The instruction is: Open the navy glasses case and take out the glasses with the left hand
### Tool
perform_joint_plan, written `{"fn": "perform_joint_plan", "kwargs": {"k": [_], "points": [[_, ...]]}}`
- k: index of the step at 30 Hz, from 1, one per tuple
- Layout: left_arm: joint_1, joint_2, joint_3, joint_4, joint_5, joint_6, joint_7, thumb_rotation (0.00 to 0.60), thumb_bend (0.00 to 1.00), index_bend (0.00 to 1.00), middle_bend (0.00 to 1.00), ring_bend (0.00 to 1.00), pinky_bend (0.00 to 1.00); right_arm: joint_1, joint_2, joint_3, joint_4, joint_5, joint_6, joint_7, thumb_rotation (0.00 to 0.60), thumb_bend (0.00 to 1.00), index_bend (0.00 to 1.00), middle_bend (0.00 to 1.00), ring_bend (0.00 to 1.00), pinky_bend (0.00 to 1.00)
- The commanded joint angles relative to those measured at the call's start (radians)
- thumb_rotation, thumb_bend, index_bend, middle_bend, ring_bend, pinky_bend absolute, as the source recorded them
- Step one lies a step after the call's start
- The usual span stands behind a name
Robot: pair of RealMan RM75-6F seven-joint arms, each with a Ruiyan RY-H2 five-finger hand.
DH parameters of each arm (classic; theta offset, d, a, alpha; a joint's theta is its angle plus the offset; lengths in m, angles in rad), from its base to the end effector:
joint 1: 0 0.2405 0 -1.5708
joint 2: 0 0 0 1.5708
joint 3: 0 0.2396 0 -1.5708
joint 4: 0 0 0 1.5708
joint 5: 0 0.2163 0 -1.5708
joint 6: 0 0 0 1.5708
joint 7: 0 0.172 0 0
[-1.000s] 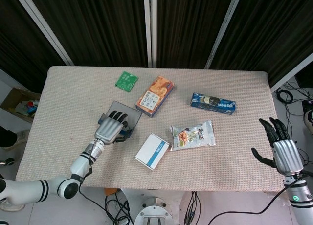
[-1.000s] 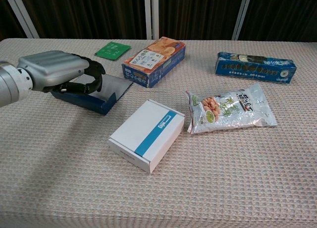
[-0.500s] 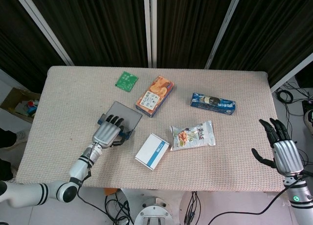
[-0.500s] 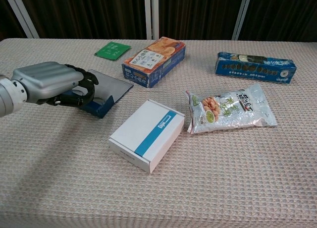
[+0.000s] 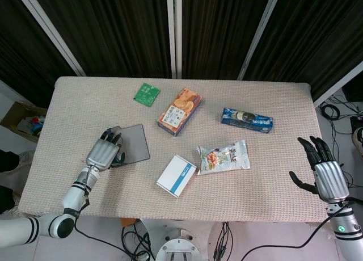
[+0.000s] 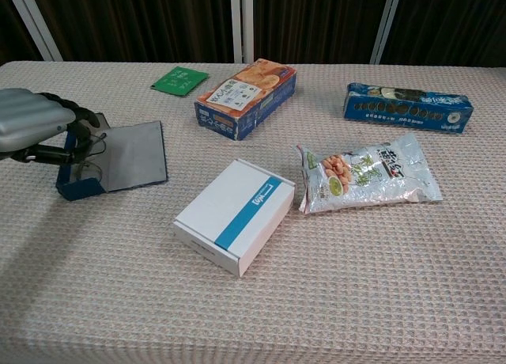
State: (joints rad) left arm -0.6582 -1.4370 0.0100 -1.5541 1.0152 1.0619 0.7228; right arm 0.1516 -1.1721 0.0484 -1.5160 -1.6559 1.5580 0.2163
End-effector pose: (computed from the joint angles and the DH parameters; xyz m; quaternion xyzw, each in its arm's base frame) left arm -0.2093 0.3194 -0.0136 -0.7963 -0.2755 -0.1939 0.5024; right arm -0.2692 -0.2250 0.1386 0.6060 -0.3674 0.4993 0.4985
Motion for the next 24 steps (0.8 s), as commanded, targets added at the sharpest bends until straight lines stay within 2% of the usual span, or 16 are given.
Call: {"fn": "perform_joint_plan", "kwargs": {"k": [1, 6, 11, 15, 19, 24], "points": [[0.004, 0.013, -0.004, 0.022, -0.027, -0.001, 0.015, 0.0, 0.53, 0.48, 0.12, 0.09, 0.12, 0.0, 0.0, 0.0, -0.002, 0.0, 0.001, -0.001, 0.6, 0.23, 0.02, 0.14, 0.0, 0.04], [0.0, 0.019, -0.017, 0.074, -0.076, -0.012, 0.041, 0.0, 0.53, 0.48, 0.12, 0.09, 0.12, -0.005, 0.001, 0.0, -0.002, 0.003, 0.006, -0.001, 0.6, 0.23, 0.02, 0.14, 0.0, 0.04], [-0.01, 0.009, -0.054, 0.141, -0.105, -0.015, 0.029, 0.0, 0.54, 0.47, 0.12, 0.09, 0.12, -0.011, 0.003, -0.002, -0.002, 0.005, 0.013, 0.002, 0.6, 0.23, 0.02, 0.14, 0.0, 0.04], [-0.008, 0.008, -0.111, 0.149, -0.11, -0.013, -0.071, 0.0, 0.54, 0.43, 0.12, 0.09, 0.12, -0.018, 0.005, -0.002, -0.002, 0.005, 0.023, 0.003, 0.6, 0.23, 0.02, 0.14, 0.0, 0.04], [-0.024, -0.026, -0.18, 0.216, -0.173, -0.076, -0.18, 0.0, 0.54, 0.38, 0.11, 0.09, 0.12, -0.019, 0.003, -0.002, 0.002, 0.005, 0.025, 0.009, 0.6, 0.23, 0.02, 0.14, 0.0, 0.04], [-0.076, -0.099, -0.211, 0.357, -0.301, -0.168, -0.148, 0.0, 0.54, 0.36, 0.1, 0.09, 0.12, -0.023, 0.002, -0.004, 0.004, 0.003, 0.029, 0.009, 0.6, 0.23, 0.02, 0.14, 0.0, 0.04]]}}
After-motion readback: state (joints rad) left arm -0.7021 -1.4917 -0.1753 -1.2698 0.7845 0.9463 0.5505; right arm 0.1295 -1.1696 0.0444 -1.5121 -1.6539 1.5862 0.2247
